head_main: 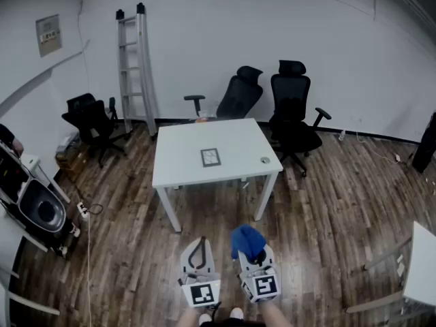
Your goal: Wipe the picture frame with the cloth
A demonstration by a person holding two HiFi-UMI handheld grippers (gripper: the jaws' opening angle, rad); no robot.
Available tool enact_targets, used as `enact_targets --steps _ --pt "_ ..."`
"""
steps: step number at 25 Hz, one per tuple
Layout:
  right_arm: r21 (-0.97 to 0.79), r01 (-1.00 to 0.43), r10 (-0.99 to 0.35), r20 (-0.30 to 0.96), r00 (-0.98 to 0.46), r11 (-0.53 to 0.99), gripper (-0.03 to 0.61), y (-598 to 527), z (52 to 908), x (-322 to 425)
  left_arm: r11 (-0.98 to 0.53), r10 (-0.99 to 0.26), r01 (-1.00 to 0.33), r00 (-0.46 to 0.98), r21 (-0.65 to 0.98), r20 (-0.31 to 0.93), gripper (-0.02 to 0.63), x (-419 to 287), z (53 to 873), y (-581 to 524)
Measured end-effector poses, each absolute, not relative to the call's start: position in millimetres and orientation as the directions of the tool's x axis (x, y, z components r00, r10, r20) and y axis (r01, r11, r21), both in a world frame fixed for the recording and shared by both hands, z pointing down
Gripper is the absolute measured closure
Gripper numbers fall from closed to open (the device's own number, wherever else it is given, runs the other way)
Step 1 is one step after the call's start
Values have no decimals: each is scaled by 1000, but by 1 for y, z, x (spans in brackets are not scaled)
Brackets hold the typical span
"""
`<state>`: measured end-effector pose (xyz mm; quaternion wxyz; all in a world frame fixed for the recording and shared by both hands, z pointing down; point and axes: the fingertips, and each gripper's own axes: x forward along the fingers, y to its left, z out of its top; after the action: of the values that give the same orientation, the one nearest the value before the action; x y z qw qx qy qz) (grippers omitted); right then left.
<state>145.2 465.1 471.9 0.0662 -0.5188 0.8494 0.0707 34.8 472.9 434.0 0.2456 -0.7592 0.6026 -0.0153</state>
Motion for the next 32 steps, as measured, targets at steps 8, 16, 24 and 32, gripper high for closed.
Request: enact_targets --steps 8,16,24,32 --pt "40 -891 -874 -181 -451 452 449 462 475 139 -150 -921 -899 278 -411 -273 612 28 436 468" --pt "42 -891 -874 -177 -452 452 449 462 476 139 -158 -924 -930 257 -330 -282 612 27 438 468" --pt "40 -890 -874 -172 -454 454 449 460 477 142 -152 -919 -901 280 -406 -278 612 32 435 468" --pt "20 -891 -877 -170 -449 453 449 458 476 146 -161 -927 -943 246 -290 -283 611 33 438 467"
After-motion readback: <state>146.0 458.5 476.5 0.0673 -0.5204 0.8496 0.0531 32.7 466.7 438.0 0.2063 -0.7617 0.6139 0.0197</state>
